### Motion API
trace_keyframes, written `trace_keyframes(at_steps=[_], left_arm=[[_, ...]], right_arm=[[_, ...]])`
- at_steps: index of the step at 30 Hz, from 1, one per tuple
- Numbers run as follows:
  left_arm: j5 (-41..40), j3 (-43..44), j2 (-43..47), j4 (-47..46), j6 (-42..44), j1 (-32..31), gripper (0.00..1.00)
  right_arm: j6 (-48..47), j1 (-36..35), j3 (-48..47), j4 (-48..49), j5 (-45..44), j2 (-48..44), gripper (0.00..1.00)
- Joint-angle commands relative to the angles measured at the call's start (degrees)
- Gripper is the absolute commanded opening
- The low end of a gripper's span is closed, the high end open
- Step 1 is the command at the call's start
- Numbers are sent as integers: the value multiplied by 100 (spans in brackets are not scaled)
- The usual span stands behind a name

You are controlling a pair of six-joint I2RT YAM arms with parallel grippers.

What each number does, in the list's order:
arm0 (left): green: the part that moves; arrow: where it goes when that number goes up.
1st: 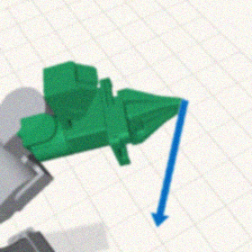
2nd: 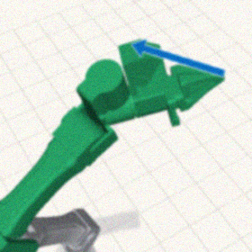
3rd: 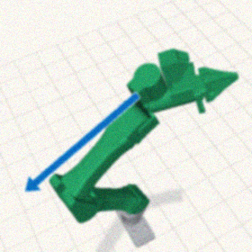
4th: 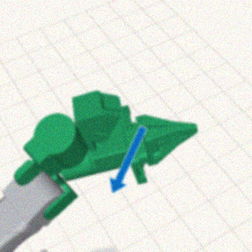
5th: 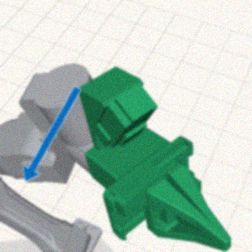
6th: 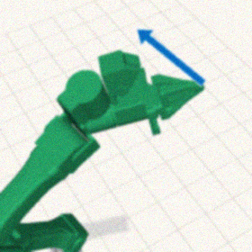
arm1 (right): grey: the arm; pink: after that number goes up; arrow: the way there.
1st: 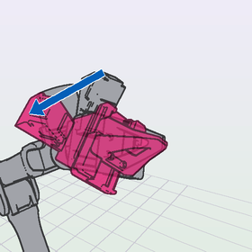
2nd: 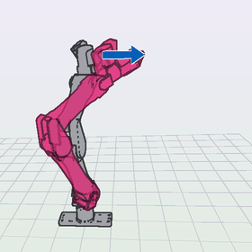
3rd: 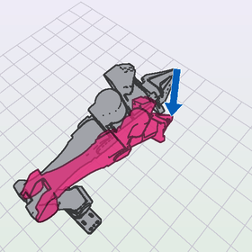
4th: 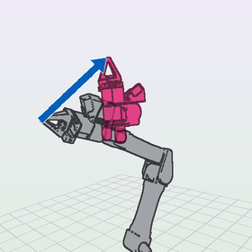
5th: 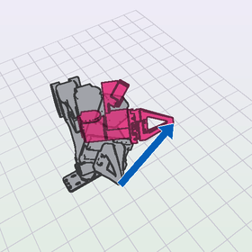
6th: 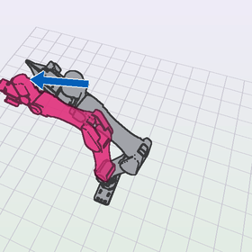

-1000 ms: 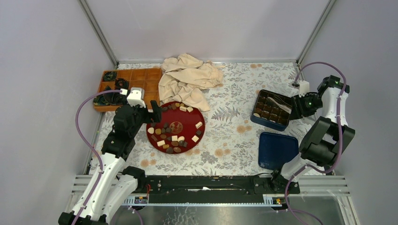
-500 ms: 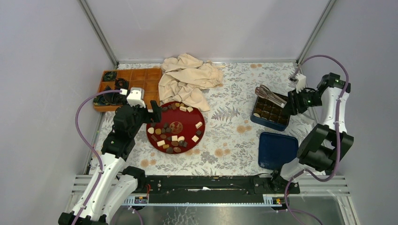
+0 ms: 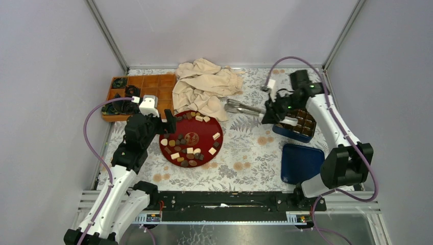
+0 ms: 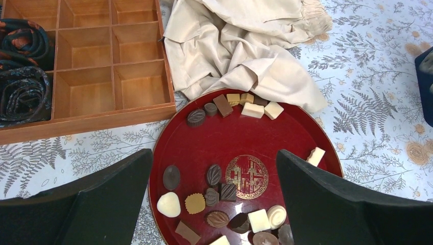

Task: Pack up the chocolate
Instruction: Pick up the fake chocolate from the plate.

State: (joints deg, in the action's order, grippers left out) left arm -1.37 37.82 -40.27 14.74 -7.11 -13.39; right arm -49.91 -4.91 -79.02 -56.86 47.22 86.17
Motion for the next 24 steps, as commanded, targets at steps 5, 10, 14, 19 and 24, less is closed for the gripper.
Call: trace_keyframes(at_steps=[5, 10, 14, 19, 24], left_arm=[[-118, -55, -25, -296, 70, 47, 98], [-127, -63, -21, -293, 79, 46, 98], [-112, -65, -13, -291, 79, 47, 98], [-90, -55, 6, -295, 79, 48, 98], [-92, -57, 13, -297, 79, 47, 98]], right_arm=[[327, -2148, -82, 720, -1127, 213, 43], [254, -3336, -33, 905, -2068, 550, 43], [236, -3657, 41, 933, -2298, 670, 43], [186, -3851, 249, 980, -2613, 745, 43], [119, -3991, 348, 980, -2894, 845, 44]])
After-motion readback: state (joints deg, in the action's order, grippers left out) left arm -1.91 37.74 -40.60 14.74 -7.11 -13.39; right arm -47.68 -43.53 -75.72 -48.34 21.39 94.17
